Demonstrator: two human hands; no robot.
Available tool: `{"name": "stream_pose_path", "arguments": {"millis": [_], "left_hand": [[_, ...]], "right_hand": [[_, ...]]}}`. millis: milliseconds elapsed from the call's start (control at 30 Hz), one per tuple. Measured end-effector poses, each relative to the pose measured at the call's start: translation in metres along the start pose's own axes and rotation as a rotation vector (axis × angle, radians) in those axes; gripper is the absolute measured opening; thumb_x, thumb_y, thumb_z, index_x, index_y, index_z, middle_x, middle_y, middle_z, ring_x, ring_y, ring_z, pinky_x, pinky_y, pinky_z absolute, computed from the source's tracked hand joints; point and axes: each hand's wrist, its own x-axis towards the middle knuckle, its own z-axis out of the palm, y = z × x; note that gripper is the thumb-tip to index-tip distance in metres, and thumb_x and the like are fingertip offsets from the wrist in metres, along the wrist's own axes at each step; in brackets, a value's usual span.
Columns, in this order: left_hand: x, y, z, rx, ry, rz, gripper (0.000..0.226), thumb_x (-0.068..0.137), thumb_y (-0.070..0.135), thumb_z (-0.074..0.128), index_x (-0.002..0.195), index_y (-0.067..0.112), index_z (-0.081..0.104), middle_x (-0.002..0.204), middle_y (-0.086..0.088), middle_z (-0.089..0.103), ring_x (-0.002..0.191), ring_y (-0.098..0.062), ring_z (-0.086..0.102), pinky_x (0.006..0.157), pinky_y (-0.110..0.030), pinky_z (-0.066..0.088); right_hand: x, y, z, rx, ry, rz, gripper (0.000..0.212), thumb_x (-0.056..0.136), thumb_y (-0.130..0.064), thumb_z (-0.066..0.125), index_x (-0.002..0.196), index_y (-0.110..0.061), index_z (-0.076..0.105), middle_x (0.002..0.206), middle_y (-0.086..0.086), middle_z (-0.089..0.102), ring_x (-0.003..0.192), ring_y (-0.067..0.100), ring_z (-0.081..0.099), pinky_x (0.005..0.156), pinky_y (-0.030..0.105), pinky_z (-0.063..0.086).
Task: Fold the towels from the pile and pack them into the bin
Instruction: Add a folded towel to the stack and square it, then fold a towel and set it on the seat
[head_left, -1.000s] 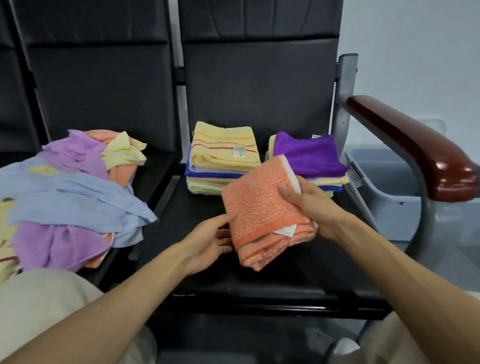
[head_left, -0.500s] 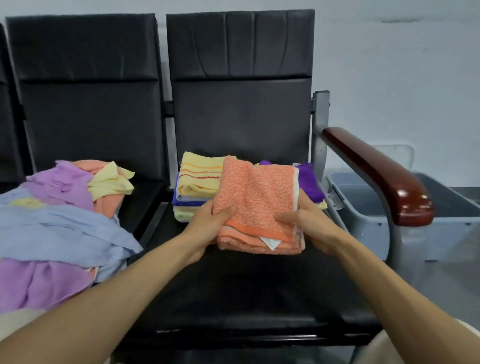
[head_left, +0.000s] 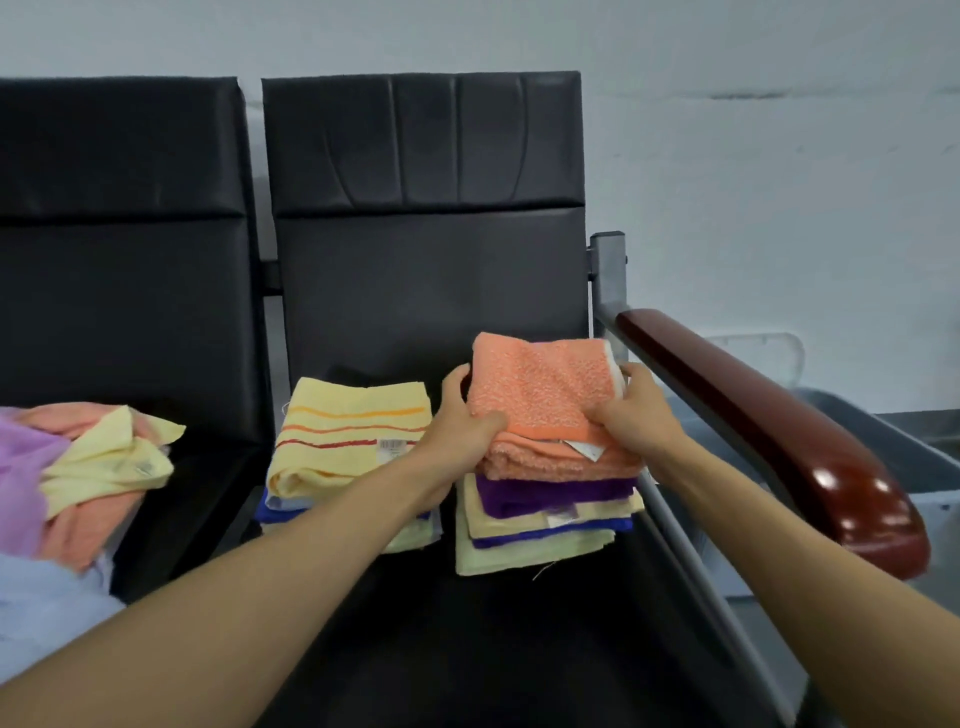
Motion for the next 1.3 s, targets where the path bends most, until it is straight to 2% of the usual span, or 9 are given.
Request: {"name": "stream_pose_path", "arguments": {"millis": [100, 267, 433, 533, 633, 767, 933, 1067, 1300], "left_hand": [[0.007, -0.019, 0.015, 0.102, -0.06, -0.045, 0.065, 0.096, 0.021, 0.051, 0.149, 0.04, 0.018, 0.128, -0.001, 0.053, 0.104, -0.021, 0.062, 0.092, -0.042, 0.054], [0.01, -0.037, 0.025, 0.269, -0.054, -0.087, 0.063, 0.1, 0.027, 0.044, 0.153, 0.032, 0.011, 0.139, -0.004, 0.049, 0.111, -0.022, 0.058, 0.095, -0.036, 0.049], [0.001, -0.03, 0.016, 0.102, -0.125, -0.151, 0.068, 0.097, 0.024, 0.044, 0.152, 0.04, 0.008, 0.134, -0.004, 0.054, 0.107, -0.022, 0.063, 0.096, -0.043, 0.052], [-0.017, -0.02, 0.0, 0.108, -0.167, -0.108, 0.059, 0.097, 0.019, 0.042, 0.151, 0.032, 0.022, 0.124, 0.001, 0.061, 0.105, -0.017, 0.063, 0.095, -0.038, 0.052], [-0.041, -0.012, -0.025, 0.093, -0.134, -0.09, 0.042, 0.099, 0.017, 0.046, 0.141, 0.022, 0.043, 0.088, 0.005, 0.062, 0.084, -0.014, 0.062, 0.087, -0.029, 0.049], [-0.073, -0.007, -0.084, 0.158, -0.063, -0.102, 0.034, 0.097, 0.019, 0.051, 0.131, 0.022, 0.053, 0.11, -0.002, 0.064, 0.096, -0.018, 0.068, 0.088, -0.035, 0.057], [-0.11, -0.018, -0.166, 0.172, 0.065, -0.084, 0.021, 0.092, 0.012, 0.057, 0.108, 0.019, 0.067, 0.092, -0.005, 0.071, 0.084, -0.017, 0.071, 0.071, -0.03, 0.056], [-0.129, -0.032, -0.215, 0.211, 0.146, -0.108, 0.023, 0.096, 0.007, 0.048, 0.095, 0.02, 0.067, 0.088, -0.007, 0.071, 0.075, -0.017, 0.069, 0.067, -0.028, 0.054], [-0.16, -0.044, -0.283, 0.259, 0.279, -0.133, 0.023, 0.097, 0.003, 0.046, 0.101, 0.013, 0.066, 0.092, -0.009, 0.067, 0.074, -0.015, 0.065, 0.064, -0.021, 0.051]], "right_hand": [[0.007, 0.024, 0.009, -0.089, -0.042, 0.041, 0.059, 0.089, -0.011, 0.057, 0.141, -0.018, 0.03, 0.115, 0.006, 0.054, 0.109, 0.029, 0.057, 0.09, 0.041, 0.047], [0.01, 0.041, 0.02, -0.32, -0.091, -0.014, 0.038, 0.092, -0.017, 0.051, 0.129, -0.014, 0.047, 0.123, 0.012, 0.058, 0.111, 0.032, 0.056, 0.083, 0.034, 0.038], [0.004, 0.033, 0.025, -0.399, -0.062, -0.052, 0.036, 0.091, -0.018, 0.049, 0.127, -0.014, 0.047, 0.122, 0.013, 0.059, 0.109, 0.033, 0.056, 0.088, 0.039, 0.043], [-0.015, 0.022, 0.027, -0.491, 0.023, -0.107, 0.033, 0.09, -0.017, 0.048, 0.123, -0.012, 0.048, 0.123, 0.014, 0.057, 0.111, 0.034, 0.052, 0.093, 0.045, 0.042], [-0.036, 0.006, 0.031, -0.6, 0.132, -0.183, 0.043, 0.093, -0.021, 0.047, 0.134, -0.013, 0.044, 0.139, 0.011, 0.046, 0.128, 0.033, 0.04, 0.106, 0.05, 0.031], [-0.067, -0.033, 0.055, -0.569, 0.046, -0.333, 0.047, 0.092, -0.019, 0.052, 0.139, -0.017, 0.046, 0.148, 0.005, 0.039, 0.138, 0.024, 0.03, 0.116, 0.044, 0.02], [-0.098, -0.083, 0.1, -0.436, -0.118, -0.458, 0.036, 0.094, -0.016, 0.053, 0.13, -0.013, 0.055, 0.134, 0.005, 0.05, 0.122, 0.02, 0.048, 0.099, 0.027, 0.037], [-0.108, -0.106, 0.136, -0.439, -0.221, -0.459, 0.035, 0.095, -0.022, 0.053, 0.13, -0.014, 0.055, 0.134, 0.006, 0.052, 0.113, 0.019, 0.055, 0.089, 0.023, 0.038], [-0.124, -0.129, 0.199, -0.417, -0.367, -0.512, 0.029, 0.095, -0.02, 0.055, 0.123, -0.013, 0.06, 0.123, 0.004, 0.062, 0.107, 0.018, 0.057, 0.085, 0.024, 0.041]]}}
